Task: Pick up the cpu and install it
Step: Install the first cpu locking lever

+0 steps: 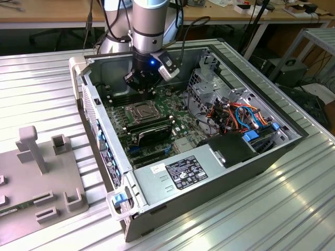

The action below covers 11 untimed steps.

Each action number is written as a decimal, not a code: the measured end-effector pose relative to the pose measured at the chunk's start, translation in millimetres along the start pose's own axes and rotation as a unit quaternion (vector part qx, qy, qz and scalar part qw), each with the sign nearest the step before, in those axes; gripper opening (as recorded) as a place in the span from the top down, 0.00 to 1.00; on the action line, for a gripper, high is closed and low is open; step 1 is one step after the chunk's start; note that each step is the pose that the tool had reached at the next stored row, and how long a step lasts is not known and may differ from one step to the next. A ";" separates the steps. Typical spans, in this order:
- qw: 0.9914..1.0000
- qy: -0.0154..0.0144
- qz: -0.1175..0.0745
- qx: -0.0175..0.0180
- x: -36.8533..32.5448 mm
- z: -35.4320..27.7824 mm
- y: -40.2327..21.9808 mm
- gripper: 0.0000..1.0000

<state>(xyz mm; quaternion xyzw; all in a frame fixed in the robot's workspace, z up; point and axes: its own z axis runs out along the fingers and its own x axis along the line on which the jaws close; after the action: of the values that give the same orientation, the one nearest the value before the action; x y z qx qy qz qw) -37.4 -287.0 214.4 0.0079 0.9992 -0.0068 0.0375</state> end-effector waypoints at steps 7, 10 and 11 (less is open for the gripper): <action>1.000 0.000 0.000 0.000 -0.1 -1.2 -4.6 0.89; 1.000 0.000 0.000 0.000 -0.2 -1.2 -9.8 0.89; 1.000 0.000 0.000 0.000 -0.2 -1.5 -10.3 0.89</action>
<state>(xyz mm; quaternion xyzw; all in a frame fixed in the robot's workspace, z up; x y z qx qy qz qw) -37.4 -297.2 216.0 0.0078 0.9992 -0.0069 0.0375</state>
